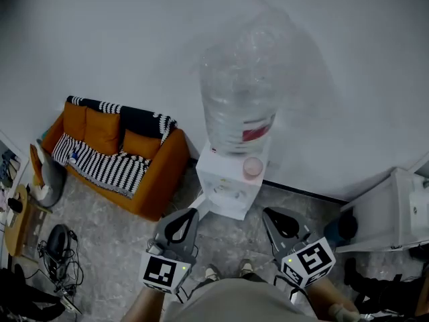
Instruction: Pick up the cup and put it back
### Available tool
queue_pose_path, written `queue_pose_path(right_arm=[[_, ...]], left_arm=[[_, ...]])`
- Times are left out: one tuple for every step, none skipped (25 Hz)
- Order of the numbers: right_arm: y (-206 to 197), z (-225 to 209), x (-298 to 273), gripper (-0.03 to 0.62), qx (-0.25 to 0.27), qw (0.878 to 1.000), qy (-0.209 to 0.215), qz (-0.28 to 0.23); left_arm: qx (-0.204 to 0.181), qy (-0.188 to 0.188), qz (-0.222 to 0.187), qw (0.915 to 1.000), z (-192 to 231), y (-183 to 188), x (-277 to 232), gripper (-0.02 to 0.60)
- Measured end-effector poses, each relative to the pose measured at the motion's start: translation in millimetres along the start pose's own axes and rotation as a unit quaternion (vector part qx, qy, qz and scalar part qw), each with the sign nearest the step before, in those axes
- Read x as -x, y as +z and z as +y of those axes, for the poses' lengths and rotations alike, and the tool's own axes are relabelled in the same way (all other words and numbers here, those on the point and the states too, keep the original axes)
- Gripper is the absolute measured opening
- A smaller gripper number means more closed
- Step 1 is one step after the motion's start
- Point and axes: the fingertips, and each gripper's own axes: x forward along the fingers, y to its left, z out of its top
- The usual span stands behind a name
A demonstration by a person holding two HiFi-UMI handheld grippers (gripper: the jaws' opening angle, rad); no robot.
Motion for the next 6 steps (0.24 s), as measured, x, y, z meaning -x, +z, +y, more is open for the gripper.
queue_pose_path(right_arm=[[1.4,0.6,-0.2,0.003,0.000,1.000,0.001,-0.002],[2.7,1.6,-0.3,0.003,0.000,1.000,0.002,-0.004],[3.8,2.7,-0.4,0.003,-0.002,1.000,0.003,-0.007],[4.7,3.7,-0.7,0.003,-0.004,1.000,0.004,-0.010],[5.6,4.8,-1.0,0.003,-0.005,1.000,0.005,-0.013],[6.5,5.8,-1.5,0.003,-0.007,1.000,0.006,-0.015]], left_arm=[[-0.008,-0.001,-0.002,1.0000,1.2,-0.3,0.1,0.003],[-0.004,0.000,-0.001,1.0000,1.7,0.1,0.6,0.002],[0.004,0.002,0.000,1.0000,1.7,0.5,1.3,0.003],[0.009,0.002,0.000,1.0000,1.8,0.7,2.0,0.003],[0.010,0.002,0.000,0.9999,1.9,0.8,2.6,0.002],[0.013,0.001,0.000,0.9999,2.0,0.9,3.1,0.003]])
